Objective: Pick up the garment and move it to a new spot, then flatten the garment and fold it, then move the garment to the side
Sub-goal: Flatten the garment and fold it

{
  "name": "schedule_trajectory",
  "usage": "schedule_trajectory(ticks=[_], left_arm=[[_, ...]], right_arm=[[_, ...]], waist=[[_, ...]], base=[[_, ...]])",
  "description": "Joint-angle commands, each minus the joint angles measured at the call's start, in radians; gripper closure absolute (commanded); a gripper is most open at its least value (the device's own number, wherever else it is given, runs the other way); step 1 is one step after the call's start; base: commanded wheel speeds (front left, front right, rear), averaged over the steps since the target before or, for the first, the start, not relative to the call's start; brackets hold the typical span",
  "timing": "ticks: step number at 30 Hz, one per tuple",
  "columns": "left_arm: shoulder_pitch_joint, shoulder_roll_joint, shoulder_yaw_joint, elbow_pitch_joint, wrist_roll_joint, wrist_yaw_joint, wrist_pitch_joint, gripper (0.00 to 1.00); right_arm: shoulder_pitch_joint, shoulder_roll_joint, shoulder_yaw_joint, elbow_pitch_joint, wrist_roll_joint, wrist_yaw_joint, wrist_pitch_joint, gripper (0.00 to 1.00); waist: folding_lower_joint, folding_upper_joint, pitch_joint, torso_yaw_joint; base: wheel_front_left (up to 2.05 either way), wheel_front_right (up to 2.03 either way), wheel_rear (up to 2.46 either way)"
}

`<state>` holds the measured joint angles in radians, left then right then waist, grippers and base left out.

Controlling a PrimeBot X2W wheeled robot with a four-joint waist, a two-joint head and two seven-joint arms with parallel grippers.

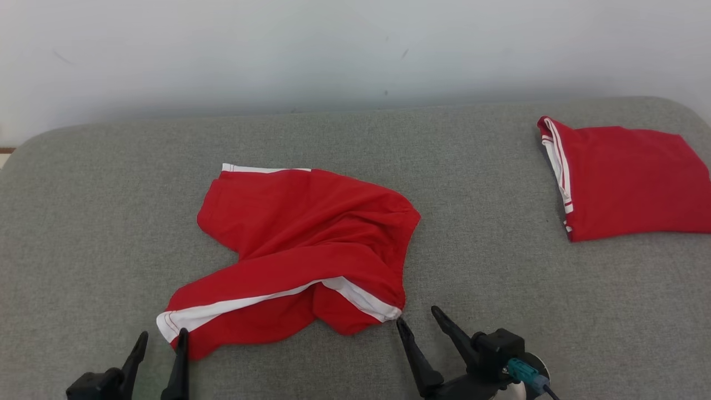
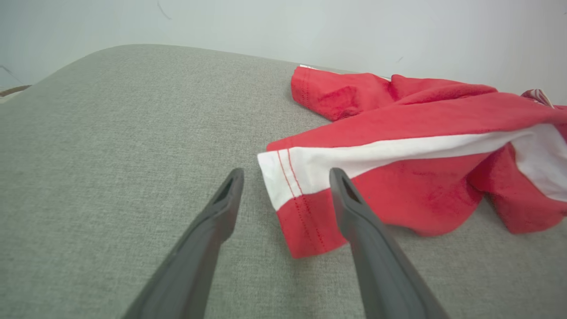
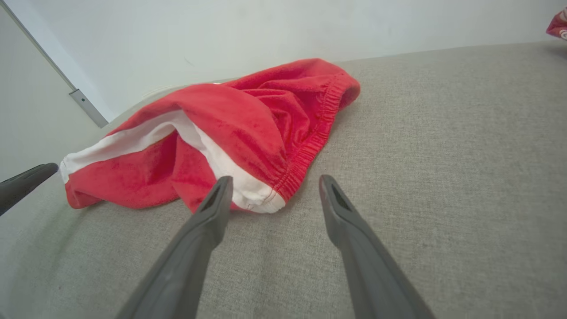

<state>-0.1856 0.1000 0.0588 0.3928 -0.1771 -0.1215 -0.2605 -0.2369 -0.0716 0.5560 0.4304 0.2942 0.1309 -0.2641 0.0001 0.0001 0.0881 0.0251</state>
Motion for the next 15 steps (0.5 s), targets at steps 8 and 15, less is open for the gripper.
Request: schedule_trajectory(ticks=[8, 15], left_arm=[[-0.088, 0.029, 0.001, 0.105, -0.017, -0.007, -0.003, 0.0], [-0.136, 0.038, -0.011, 0.167, -0.037, -0.007, -0.003, 0.0]], right_arm=[[-0.069, 0.01, 0.05, 0.092, 0.039, 0.0, -0.002, 0.0], [-0.121, 0.014, 0.09, 0.149, 0.062, 0.0, -0.002, 0.0]], waist=[[-0.0001, -0.0001, 0.036, -0.004], [-0.0001, -0.0001, 0.06, -0.007]], base=[[0.0, 0.0, 0.0], [0.0, 0.0, 0.0]])
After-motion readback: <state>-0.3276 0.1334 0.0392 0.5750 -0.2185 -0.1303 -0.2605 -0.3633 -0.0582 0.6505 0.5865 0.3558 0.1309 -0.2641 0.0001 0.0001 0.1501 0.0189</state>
